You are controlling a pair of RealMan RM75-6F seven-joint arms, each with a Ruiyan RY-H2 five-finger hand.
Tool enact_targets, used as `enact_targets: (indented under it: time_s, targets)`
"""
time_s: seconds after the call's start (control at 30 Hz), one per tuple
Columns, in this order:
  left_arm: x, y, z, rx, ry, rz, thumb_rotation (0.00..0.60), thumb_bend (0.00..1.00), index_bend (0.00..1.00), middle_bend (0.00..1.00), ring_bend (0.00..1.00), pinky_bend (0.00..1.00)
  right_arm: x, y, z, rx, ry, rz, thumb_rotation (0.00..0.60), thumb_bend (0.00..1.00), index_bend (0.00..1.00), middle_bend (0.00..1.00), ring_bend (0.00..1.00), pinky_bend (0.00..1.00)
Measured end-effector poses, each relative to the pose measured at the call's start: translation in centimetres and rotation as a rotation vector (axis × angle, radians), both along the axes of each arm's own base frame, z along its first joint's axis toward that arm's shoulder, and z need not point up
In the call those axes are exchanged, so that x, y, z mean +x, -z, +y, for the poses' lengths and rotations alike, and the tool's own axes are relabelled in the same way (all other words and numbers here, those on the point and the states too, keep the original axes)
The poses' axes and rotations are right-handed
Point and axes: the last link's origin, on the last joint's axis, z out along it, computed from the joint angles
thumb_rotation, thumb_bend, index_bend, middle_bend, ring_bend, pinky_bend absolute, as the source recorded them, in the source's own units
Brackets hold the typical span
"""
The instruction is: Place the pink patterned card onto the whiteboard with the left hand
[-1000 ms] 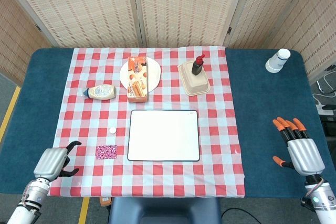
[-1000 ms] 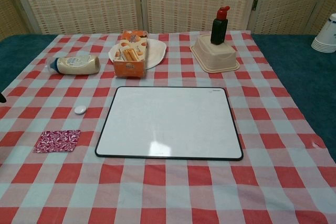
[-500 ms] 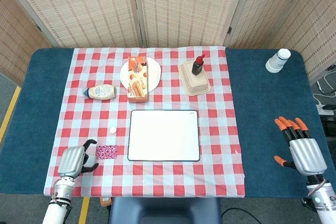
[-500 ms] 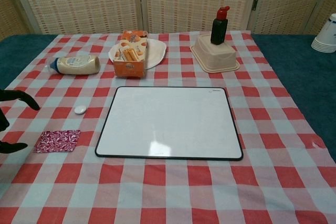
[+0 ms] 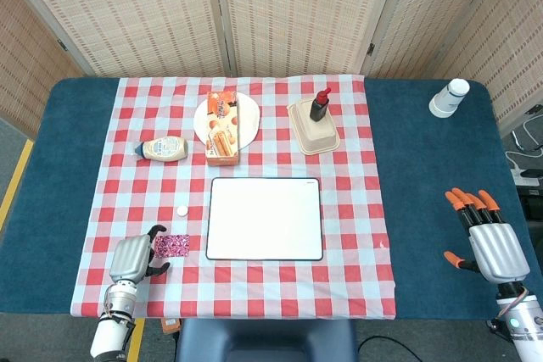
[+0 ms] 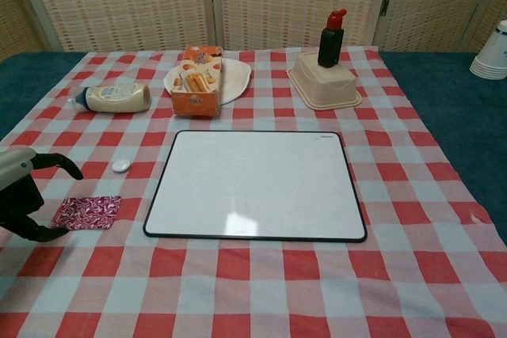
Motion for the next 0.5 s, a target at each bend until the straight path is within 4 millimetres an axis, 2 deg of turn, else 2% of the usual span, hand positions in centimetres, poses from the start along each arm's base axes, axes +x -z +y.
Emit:
enact_targets:
  time_s: [0.2, 0.5]
  targets:
    - [0.00, 0.09, 0.58, 0.017, -0.010, 0.000, 0.600, 0.20, 0.26, 1.00, 1.00, 1.00, -0.05, -0.10, -0.05, -0.004, 0.002, -0.001, 0.600, 0.00, 0.05, 0.04, 0.00, 0.00]
    - [-0.41, 0.28, 0.45, 0.019, -0.021, -0.004, 0.600, 0.20, 0.27, 1.00, 1.00, 1.00, -0.06, -0.04, -0.07, -0.004, 0.004, 0.002, 0.600, 0.00, 0.05, 0.04, 0.00, 0.00]
